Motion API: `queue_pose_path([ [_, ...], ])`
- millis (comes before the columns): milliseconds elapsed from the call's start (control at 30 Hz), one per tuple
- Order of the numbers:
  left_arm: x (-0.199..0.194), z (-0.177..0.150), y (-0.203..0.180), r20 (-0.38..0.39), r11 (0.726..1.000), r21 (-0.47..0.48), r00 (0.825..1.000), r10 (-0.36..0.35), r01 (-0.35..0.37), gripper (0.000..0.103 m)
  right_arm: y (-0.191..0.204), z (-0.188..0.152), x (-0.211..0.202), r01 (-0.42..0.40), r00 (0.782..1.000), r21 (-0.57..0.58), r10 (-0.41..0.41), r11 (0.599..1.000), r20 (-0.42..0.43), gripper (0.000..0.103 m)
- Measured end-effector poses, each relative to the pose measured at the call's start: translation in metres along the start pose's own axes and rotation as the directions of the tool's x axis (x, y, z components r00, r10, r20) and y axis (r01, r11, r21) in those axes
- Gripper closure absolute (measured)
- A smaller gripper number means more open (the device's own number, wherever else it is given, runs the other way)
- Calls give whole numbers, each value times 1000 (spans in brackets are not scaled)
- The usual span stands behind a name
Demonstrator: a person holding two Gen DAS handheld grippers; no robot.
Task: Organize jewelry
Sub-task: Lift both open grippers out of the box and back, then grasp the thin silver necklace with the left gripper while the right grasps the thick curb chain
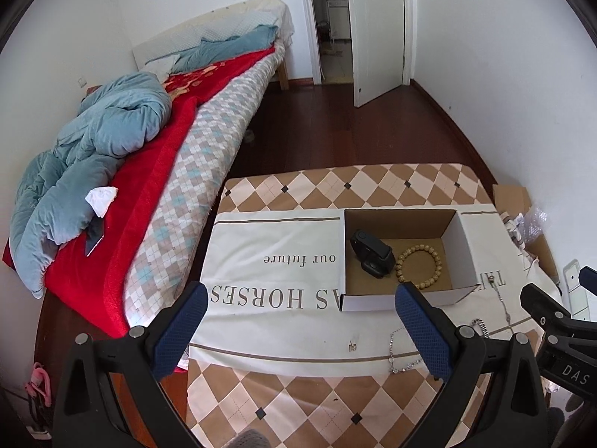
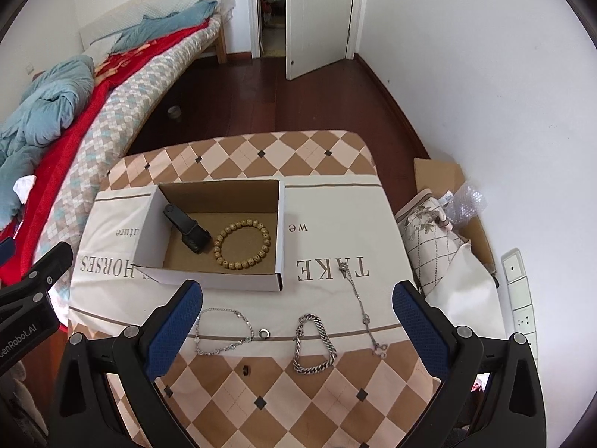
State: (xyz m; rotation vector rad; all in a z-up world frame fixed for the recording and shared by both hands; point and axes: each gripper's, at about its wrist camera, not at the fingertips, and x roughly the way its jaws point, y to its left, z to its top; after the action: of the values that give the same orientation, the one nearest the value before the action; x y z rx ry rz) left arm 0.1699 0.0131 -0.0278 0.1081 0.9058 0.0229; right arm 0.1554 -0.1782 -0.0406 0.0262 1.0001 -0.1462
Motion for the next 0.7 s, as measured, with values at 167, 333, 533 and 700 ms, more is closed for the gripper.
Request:
queue_pose_path([
  [167, -28, -10, 6, 37, 1000, -14, 999, -8, 9, 1, 2, -8, -37, -5, 998, -3, 5, 1000, 66, 0],
  [333, -47, -17, 13, 69, 999, -29, 998, -11, 13, 1, 4, -17, -64, -3, 993, -8, 4, 1000, 114, 0],
  [533, -60, -27, 23, 93, 999, -51, 996, 10, -6, 1, 4, -25, -85, -50, 988, 12, 48, 999, 146, 0],
  [700, -60, -36, 21, 112, 996, -33, 989, 92, -88, 1, -11, -38, -84, -124, 979, 70, 110, 990, 172, 0],
])
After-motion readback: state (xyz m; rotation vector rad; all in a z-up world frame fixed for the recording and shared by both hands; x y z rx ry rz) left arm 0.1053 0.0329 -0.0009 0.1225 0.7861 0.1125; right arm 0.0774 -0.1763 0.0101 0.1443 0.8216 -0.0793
